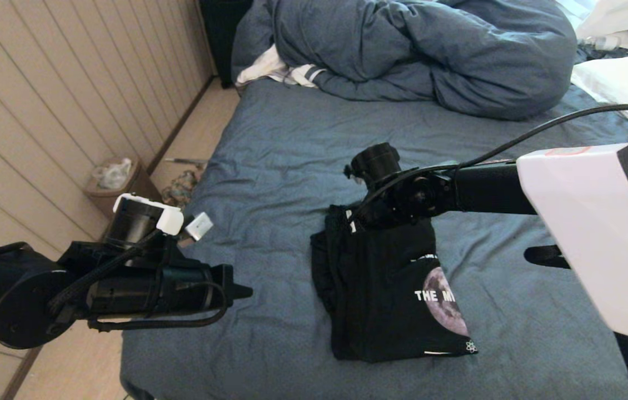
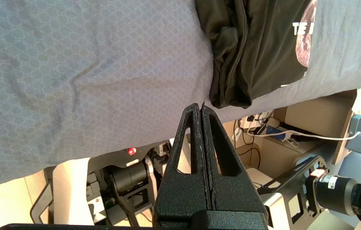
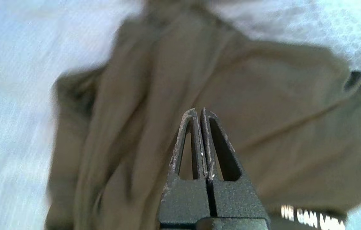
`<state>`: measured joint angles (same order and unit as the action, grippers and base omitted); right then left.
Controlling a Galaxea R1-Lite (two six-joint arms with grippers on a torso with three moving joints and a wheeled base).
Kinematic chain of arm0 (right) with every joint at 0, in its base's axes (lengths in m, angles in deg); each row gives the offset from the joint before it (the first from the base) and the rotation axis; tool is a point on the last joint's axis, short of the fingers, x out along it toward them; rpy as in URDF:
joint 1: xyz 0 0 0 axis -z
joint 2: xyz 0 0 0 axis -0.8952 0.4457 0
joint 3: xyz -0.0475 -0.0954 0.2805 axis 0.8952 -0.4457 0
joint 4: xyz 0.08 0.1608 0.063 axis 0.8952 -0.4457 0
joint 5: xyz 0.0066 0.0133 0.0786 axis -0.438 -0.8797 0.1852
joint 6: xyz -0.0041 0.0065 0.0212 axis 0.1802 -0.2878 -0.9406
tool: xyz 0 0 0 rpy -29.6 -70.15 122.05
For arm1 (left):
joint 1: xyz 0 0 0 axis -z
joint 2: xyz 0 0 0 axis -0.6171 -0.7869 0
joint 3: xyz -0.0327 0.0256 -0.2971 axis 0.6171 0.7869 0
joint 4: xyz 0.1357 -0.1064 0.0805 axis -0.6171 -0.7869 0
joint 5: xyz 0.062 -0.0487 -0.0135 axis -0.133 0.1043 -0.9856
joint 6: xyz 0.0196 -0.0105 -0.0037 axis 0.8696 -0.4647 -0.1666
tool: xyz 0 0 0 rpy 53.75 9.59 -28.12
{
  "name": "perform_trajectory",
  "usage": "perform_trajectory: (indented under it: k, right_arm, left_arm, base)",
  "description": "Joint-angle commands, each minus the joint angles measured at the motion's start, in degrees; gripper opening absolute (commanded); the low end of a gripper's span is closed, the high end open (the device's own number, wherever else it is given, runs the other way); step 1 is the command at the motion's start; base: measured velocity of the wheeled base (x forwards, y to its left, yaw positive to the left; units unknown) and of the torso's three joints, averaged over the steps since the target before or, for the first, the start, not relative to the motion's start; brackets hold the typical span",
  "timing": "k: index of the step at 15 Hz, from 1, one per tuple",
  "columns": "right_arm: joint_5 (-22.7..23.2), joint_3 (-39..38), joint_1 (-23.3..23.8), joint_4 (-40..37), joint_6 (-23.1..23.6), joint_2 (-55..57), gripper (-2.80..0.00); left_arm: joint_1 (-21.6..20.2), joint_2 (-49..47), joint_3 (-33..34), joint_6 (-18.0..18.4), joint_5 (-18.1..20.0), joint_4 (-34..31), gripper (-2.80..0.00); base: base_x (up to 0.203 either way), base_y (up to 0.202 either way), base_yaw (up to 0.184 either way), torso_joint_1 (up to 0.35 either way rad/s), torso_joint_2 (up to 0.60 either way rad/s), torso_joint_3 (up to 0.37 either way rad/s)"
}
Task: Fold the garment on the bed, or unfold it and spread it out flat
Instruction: Fold the black T-shirt
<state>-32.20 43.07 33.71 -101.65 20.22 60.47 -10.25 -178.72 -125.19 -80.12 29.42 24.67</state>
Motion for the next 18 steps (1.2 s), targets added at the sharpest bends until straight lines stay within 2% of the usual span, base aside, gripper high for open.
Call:
perform_trajectory:
  k: [1, 4, 8, 11, 18]
  right_arm:
    - [-0.1, 2.7, 0.6, -0.4, -0.8, 3.1, -2.80]
    - [-0.3, 3.6, 0.7, -0.5, -1.1, 4.5, -2.80]
    - [-0.3, 3.7, -1.5, 0.0, -1.0, 7.3, -2.80]
    - [-0.3, 3.8, -3.8, 3.5, -0.8, 9.1, -2.80]
    - [-0.2, 3.8, -4.9, 8.7, -0.7, 6.2, -2.80]
  left_arm:
    - [0.0, 0.1, 0.0, -0.2, 0.1, 0.1, -2.80]
    - [0.0, 0.4, -0.1, -0.2, 0.1, 0.2, -2.80]
    - [0.0, 0.0, -0.2, -0.3, 0.1, 0.2, -2.80]
    - [-0.1, -0.2, -0.2, -0.3, 0.1, 0.2, -2.80]
    - [-0.2, -0.3, -0.2, -0.3, 0.1, 0.5, -2.80]
  base:
    - [0.000, 0.000, 0.000, 0.000, 0.00, 0.000]
    - [0.000, 0.000, 0.000, 0.000, 0.00, 0.000]
    - [0.000, 0.000, 0.000, 0.000, 0.00, 0.000]
    - [0.000, 0.000, 0.000, 0.000, 0.00, 0.000]
    - [0.000, 0.000, 0.000, 0.000, 0.00, 0.000]
